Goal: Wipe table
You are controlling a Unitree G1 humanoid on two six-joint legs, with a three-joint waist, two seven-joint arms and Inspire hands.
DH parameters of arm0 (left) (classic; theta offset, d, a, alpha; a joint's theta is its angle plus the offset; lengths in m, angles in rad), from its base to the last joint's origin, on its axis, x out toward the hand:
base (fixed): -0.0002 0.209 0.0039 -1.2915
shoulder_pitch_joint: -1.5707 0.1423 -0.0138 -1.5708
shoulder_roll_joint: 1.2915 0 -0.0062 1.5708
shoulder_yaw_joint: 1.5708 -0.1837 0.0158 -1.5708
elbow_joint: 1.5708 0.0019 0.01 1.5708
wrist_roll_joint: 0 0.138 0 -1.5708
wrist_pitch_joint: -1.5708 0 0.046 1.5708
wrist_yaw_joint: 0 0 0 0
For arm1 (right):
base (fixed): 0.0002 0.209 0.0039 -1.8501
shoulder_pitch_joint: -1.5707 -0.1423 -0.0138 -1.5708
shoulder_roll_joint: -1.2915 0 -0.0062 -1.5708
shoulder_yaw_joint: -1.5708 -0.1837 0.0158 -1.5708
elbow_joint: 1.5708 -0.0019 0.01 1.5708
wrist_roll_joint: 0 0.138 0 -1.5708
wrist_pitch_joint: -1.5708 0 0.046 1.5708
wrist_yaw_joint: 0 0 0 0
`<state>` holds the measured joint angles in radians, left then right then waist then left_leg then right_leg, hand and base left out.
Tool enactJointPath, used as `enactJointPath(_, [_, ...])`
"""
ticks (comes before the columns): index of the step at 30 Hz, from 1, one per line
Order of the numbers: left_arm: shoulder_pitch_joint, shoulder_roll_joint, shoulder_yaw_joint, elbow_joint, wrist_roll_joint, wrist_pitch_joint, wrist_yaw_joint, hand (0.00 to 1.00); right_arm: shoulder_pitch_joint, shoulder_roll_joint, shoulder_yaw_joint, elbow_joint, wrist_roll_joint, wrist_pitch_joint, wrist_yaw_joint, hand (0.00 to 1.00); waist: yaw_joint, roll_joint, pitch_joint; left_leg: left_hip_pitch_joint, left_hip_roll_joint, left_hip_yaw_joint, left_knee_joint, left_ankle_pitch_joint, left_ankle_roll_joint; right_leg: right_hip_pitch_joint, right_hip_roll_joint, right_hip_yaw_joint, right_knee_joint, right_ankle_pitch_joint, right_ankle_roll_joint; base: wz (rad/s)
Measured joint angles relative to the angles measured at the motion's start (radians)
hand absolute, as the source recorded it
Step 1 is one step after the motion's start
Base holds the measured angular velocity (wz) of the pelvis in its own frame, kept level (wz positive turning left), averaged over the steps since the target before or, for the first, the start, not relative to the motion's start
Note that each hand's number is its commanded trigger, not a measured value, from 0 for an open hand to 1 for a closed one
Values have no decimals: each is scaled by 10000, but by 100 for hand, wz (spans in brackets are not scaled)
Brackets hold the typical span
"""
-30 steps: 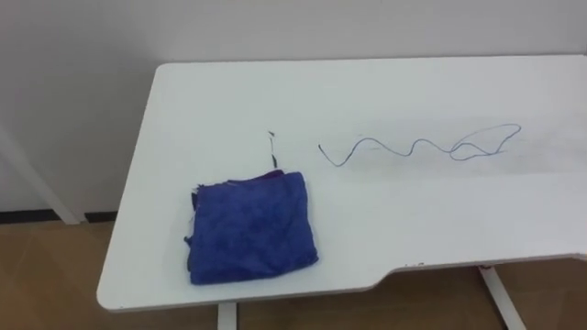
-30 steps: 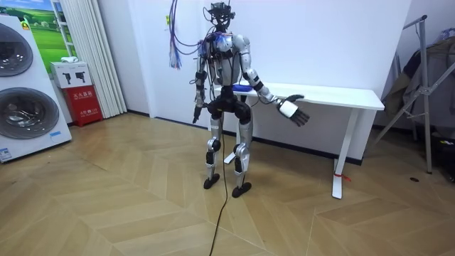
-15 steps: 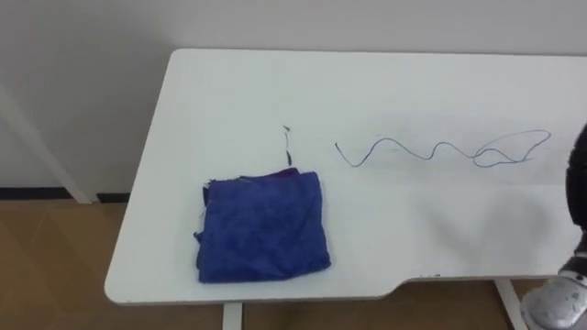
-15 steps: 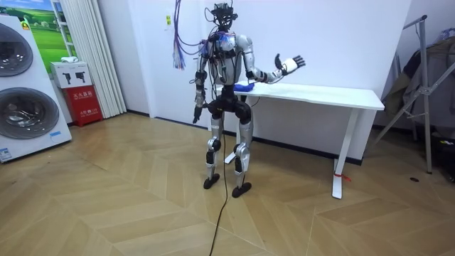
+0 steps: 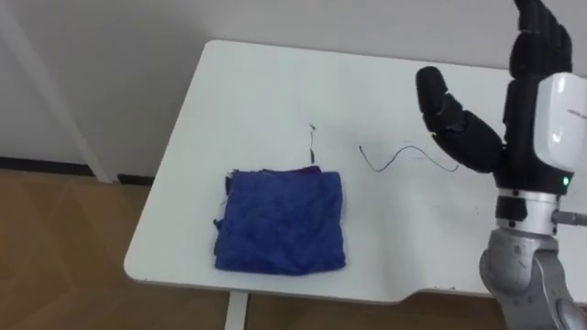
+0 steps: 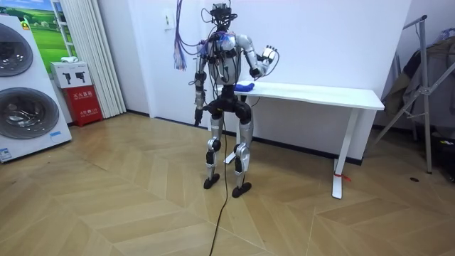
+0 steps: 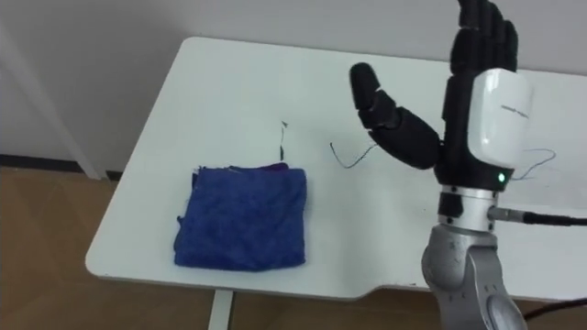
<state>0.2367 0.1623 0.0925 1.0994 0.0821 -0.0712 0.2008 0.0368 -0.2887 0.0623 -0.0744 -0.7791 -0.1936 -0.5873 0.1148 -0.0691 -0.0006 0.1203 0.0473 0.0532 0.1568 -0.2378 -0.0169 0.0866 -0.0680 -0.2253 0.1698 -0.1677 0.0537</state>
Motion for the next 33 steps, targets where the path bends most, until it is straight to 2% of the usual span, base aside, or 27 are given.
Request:
enactJointPath(4, [-144,94,-160,-6,-23,0,-94,0,-98,-68,766,-173,-168,-8,196,0,85,5,23,-33,0,-46,36,0,0,23,1,-19,-23,0,0,4])
enactJointPath(6, [-232,141,-396,-12,-19,-2,-150,0,-97,-75,1290,-159,-375,-6,487,0,143,18,78,-37,-2,-45,33,0,0,23,0,-17,-24,0,0,0])
enactJointPath(10, [-250,162,-581,-1,0,-1,-172,0,-87,-132,1929,-145,-1013,3,754,0,218,-48,119,-82,0,-99,25,0,0,14,0,-96,-37,0,0,3])
enactJointPath(19, [-114,208,-598,-14,4,126,-364,0,-40,-198,2658,-145,-1566,121,1150,0,354,-200,41,-130,-3,-268,30,0,0,50,-6,-256,-53,1,0,6])
enactJointPath(22, [-98,217,-597,-102,8,155,-363,0,-35,-199,2980,-98,-1728,126,1421,0,371,-175,55,-126,-21,-298,31,0,0,135,-8,-262,-195,1,1,1])
enactJointPath(26, [-276,210,-837,-198,5,129,-353,0,10,-285,3550,293,-1727,149,1775,0,517,-36,72,-137,-21,-303,38,1,-2,137,-8,-263,-197,1,1,0])
enactJointPath(29, [-444,205,-883,-195,7,77,-334,0,70,-303,3819,317,-1844,144,2034,0,539,53,55,-188,-20,-322,47,1,-1,112,-9,-279,-196,1,1,2])
enactJointPath(33, [-618,207,-1068,-190,5,48,-346,0,222,-298,3976,1181,-2132,152,2244,0,620,37,17,-216,-21,-366,74,1,-2,111,-12,-293,-194,1,1,3])
